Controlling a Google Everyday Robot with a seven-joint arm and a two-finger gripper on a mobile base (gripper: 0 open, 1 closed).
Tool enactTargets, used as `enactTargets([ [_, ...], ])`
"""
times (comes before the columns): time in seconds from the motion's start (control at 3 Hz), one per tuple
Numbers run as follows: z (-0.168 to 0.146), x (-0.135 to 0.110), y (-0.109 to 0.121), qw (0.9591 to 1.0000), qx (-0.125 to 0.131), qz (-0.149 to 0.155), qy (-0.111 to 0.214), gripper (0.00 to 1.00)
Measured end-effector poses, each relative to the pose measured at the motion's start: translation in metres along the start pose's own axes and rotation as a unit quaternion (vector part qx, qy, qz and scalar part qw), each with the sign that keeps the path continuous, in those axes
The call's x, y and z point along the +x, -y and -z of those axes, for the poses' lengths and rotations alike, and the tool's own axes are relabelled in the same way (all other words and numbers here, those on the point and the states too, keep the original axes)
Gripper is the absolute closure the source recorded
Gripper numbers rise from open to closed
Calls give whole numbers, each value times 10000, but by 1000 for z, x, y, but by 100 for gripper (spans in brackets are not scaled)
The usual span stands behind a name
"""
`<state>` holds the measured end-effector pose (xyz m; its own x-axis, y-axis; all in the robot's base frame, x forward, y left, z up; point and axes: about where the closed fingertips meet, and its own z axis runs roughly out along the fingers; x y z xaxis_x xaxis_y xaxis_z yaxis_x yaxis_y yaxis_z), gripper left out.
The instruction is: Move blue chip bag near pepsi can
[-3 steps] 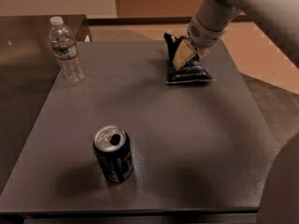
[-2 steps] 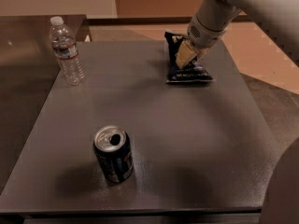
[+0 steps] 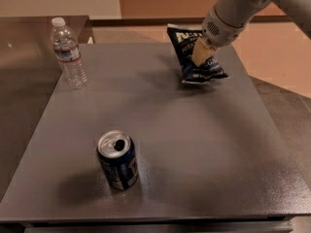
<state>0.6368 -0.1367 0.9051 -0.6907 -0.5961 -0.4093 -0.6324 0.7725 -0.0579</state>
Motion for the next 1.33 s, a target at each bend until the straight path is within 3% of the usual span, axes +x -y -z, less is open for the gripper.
enactTargets([
  [0.33, 27, 12, -18, 9984, -150, 532, 114, 100],
  [0.67, 48, 31, -44, 9930, -420, 1100, 136, 100],
  [1.33, 70, 67, -107, 9786, -1033, 1775, -145, 100],
])
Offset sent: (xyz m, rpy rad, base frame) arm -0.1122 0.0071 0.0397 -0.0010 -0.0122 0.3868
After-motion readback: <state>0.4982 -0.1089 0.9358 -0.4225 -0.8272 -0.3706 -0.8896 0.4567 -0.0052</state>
